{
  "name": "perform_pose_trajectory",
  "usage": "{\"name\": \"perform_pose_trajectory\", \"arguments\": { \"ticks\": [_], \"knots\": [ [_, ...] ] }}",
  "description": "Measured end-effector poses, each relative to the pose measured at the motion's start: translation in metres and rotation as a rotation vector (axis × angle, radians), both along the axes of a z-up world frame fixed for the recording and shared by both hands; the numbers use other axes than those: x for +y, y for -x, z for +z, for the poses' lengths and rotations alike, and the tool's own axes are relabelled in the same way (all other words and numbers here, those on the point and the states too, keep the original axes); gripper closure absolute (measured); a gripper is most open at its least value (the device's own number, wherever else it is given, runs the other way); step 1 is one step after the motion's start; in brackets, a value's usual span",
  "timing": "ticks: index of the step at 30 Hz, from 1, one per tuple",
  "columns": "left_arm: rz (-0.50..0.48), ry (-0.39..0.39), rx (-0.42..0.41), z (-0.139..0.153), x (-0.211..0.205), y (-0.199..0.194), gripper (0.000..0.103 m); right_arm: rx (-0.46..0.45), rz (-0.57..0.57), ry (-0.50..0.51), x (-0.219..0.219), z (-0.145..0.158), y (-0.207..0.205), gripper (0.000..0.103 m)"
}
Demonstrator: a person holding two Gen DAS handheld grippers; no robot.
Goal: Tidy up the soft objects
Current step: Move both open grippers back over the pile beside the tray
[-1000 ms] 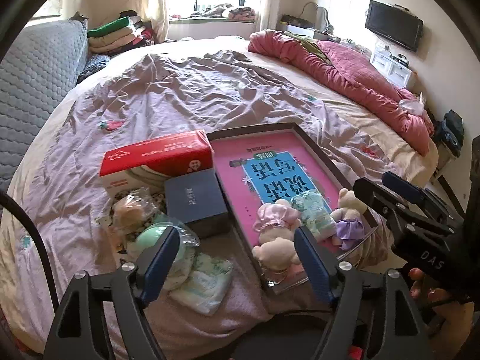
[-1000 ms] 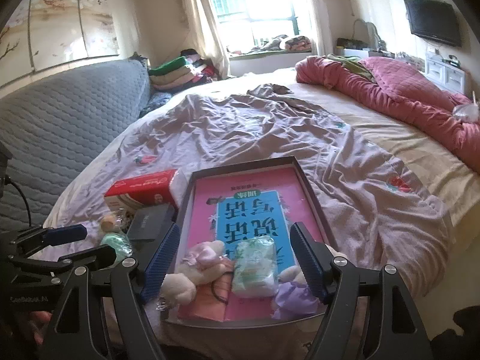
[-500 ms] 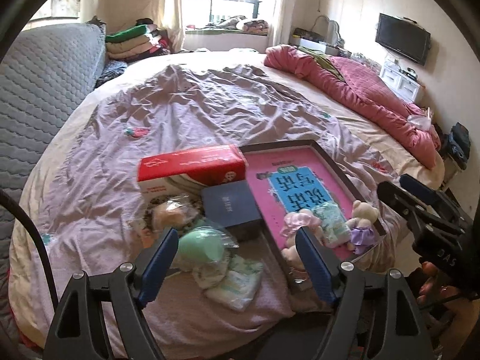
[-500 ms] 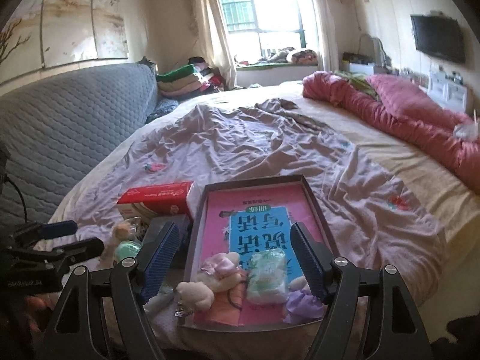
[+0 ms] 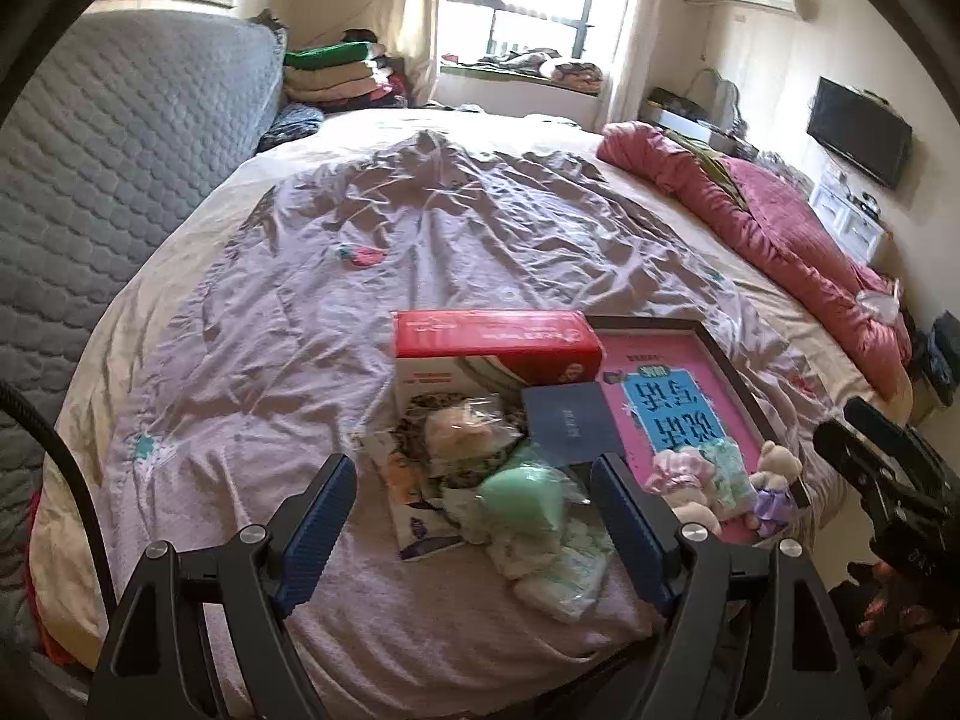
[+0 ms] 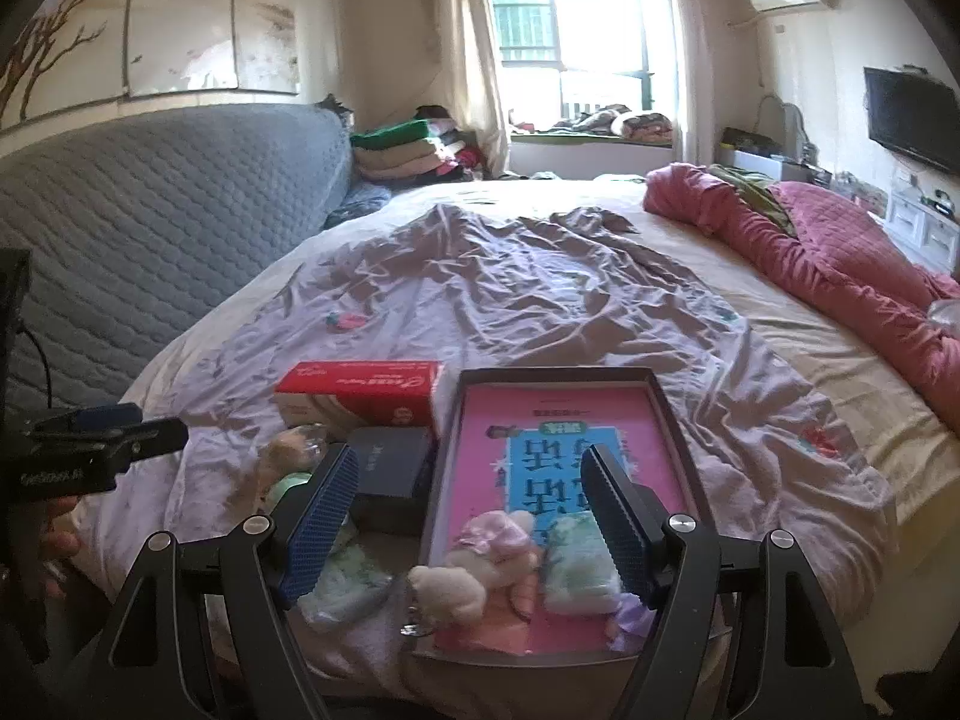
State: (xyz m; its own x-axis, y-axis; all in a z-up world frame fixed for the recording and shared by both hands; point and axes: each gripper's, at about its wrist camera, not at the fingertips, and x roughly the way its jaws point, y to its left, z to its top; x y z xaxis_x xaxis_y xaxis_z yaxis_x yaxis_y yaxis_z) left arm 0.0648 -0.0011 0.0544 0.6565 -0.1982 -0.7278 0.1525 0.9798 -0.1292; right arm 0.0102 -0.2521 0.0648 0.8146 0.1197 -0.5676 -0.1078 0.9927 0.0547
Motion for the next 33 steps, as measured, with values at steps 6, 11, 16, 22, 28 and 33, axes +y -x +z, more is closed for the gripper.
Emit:
{"name": "perform_pose_trajectory", "arguments": {
  "ticks": [6,11,16,22,28,33],
  "knots": [
    [0.054,-0.002,0.005,-0.003,0.025,-0.003,0.023,-0.002,0.041,0.013,0.017,0.002,0.000,0.025],
    [0.087,0.014,0.013,-0.008,0.044,-0.005,0.023,0.009,0.086,0.035,0.036,-0.003,-0.001,0.025],
    [0.103,0.027,0.029,-0.016,0.055,-0.007,0.023,0.026,0.124,0.056,0.052,-0.011,-0.003,0.025],
    [0.091,0.035,0.044,-0.024,0.053,-0.010,0.023,0.046,0.160,0.077,0.066,-0.022,-0.007,0.025],
    [0.059,0.051,0.078,-0.040,0.040,-0.021,0.023,0.082,0.198,0.099,0.080,-0.041,-0.015,0.025],
    [0.033,0.065,0.124,-0.057,0.028,-0.036,0.023,0.108,0.230,0.118,0.092,-0.055,-0.024,0.025]
  ]
}}
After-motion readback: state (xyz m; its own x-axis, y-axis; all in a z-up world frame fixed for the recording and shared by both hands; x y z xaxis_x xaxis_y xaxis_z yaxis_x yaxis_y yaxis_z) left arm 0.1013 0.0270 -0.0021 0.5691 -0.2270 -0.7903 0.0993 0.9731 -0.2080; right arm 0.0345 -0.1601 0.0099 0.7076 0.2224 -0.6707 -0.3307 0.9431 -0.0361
